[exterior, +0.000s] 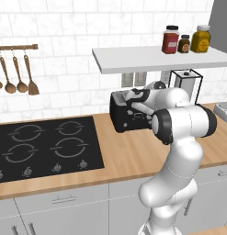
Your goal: Start the toaster. Once the lever pops up, take the bread to the plate on the dining counter.
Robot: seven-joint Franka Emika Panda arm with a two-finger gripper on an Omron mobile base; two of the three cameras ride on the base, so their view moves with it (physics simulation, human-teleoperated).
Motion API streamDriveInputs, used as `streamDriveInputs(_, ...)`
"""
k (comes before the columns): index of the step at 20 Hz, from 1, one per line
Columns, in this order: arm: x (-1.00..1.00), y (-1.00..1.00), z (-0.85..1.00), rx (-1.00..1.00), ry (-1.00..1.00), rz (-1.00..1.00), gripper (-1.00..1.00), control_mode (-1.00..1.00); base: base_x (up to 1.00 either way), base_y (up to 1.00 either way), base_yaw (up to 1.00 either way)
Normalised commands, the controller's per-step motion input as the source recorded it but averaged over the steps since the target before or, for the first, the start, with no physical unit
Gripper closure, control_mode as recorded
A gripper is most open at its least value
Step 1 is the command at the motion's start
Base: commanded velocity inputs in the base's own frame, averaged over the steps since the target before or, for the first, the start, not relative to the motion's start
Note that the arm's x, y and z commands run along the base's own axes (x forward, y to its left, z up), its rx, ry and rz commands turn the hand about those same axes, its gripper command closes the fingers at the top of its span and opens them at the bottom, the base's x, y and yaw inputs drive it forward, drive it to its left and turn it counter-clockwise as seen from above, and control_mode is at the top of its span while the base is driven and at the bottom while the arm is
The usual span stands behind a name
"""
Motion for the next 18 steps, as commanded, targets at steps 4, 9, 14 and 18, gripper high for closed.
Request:
streamDriveInputs(4, 0.00, 0.00, 0.00, 0.00, 0.00, 0.00, -1.00, -1.00, 0.00, 0.00, 0.00)
streamDriveInputs(9, 0.00, 0.00, 0.00, 0.00, 0.00, 0.00, -1.00, -1.00, 0.00, 0.00, 0.00)
streamDriveInputs(14, 0.00, 0.00, 0.00, 0.00, 0.00, 0.00, -1.00, -1.00, 0.00, 0.00, 0.00)
streamDriveInputs(18, 0.00, 0.00, 0.00, 0.00, 0.00, 0.00, -1.00, -1.00, 0.00, 0.00, 0.00)
